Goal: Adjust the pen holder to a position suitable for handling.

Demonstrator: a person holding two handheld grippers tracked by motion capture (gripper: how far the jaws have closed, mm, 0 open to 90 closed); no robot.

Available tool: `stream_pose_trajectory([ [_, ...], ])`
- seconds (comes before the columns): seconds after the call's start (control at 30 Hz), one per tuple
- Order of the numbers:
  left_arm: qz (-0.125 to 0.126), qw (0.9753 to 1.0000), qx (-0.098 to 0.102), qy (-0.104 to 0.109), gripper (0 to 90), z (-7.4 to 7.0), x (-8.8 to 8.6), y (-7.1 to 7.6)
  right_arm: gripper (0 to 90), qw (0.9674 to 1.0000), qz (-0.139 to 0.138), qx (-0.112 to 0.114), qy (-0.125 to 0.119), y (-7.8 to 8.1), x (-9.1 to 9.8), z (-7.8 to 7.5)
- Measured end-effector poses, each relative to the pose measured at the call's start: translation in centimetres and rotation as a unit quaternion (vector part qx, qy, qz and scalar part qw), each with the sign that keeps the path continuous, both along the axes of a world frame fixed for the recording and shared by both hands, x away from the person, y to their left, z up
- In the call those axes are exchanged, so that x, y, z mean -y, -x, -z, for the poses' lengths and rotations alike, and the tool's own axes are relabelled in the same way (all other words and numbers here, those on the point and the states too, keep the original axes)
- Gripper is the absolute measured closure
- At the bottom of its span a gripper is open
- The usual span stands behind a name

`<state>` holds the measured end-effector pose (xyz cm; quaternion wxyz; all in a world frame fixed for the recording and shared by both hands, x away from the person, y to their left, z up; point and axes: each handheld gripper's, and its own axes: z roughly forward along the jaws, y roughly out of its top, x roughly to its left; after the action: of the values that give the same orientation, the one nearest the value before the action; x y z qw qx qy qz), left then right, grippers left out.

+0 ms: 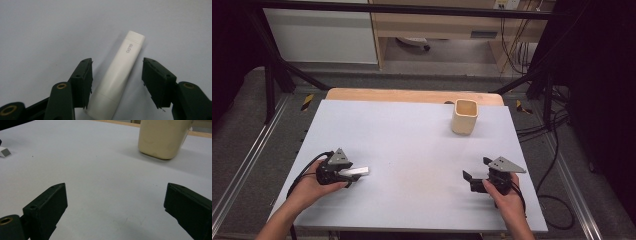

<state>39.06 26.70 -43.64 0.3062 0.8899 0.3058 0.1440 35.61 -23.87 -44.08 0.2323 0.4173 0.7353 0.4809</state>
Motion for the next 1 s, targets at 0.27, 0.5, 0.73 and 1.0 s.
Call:
stream_pose_trajectory([
  [0.27, 0.004, 0.9998, -0.010, -0.015, 50.1, 0.2, 0.1, -0.3, 5.4, 1.0000, -0.004, 0.003, -0.001, 0.0, -0.1, -0.1],
  [0.5, 0.020, 0.9992, -0.021, -0.026, 67.4, 0.0, 0.5, 0.0, 5.3, 1.0000, -0.005, -0.002, 0.001, 0.0, -0.2, 0.0],
  [0.73, 0.001, 0.9992, -0.003, -0.039, 68.5, -0.2, 1.2, 0.5, 5.2, 1.0000, -0.004, -0.003, 0.001, 0.1, -0.2, 0.0],
  [1.0, -0.004, 0.9996, 0.026, -0.010, 68.6, -0.8, 3.0, 0.8, 5.0, 0.9999, 0.008, -0.008, -0.008, -0.2, 0.2, 0.4],
])
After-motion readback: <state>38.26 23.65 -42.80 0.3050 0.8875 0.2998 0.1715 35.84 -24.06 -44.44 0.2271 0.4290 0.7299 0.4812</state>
